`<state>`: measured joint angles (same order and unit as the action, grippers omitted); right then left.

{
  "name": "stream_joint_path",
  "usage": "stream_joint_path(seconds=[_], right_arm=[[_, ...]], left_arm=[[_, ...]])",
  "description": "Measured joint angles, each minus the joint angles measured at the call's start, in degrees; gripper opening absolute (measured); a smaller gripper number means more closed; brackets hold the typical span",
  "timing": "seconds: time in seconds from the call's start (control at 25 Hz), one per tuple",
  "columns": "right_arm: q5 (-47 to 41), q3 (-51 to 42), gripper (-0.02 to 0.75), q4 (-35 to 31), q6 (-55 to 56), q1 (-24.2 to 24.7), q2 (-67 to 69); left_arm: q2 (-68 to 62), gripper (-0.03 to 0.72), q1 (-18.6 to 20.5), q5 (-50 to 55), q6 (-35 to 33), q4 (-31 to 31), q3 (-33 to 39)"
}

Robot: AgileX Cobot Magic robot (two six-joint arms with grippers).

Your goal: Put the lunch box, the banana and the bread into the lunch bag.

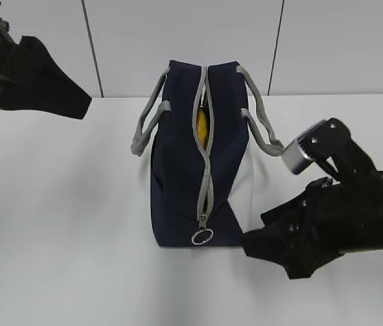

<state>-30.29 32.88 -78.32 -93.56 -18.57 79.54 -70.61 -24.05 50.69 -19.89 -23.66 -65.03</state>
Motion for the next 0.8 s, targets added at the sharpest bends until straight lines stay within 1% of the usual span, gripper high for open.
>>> stream_joint_path(seconds=[0.12,0.2,0.4,0.52,0.6,0.68,0.8], right_arm=[[-2.6,0.0,0.416,-0.13,-7.46,0.0,3.96],[-3.46,0.0,0.416,-0.4,-9.31,0.0,5.25],[-8.11,0.0,0.416,-10.93,-21.72,0.0,9.84],[-8.41,0.0,0.416,-15.1,-33.82,0.0,11.46],[-8.41,0.0,0.416,-17.48,-40.02,0.0,12.8],[-8.52,0.0,0.416,-20.23,-43.77,0.0,14.39],[-8.52,0.22,0.416,-22.51,-47.07,0.0,16.93]], left_arm=[[0.0,0.378,0.0,0.0,-0.04,0.23,0.0],[0.0,0.373,0.0,0.0,-0.04,0.42,0.0],[0.0,0.371,0.0,0.0,-0.06,0.74,0.0],[0.0,0.371,0.0,0.04,-0.11,0.99,0.0],[0.0,0.371,0.0,0.16,-0.18,1.05,0.0],[0.0,0.371,0.0,0.16,-0.18,1.1,0.0],[0.0,0.371,0.0,0.22,-0.18,1.15,0.0]])
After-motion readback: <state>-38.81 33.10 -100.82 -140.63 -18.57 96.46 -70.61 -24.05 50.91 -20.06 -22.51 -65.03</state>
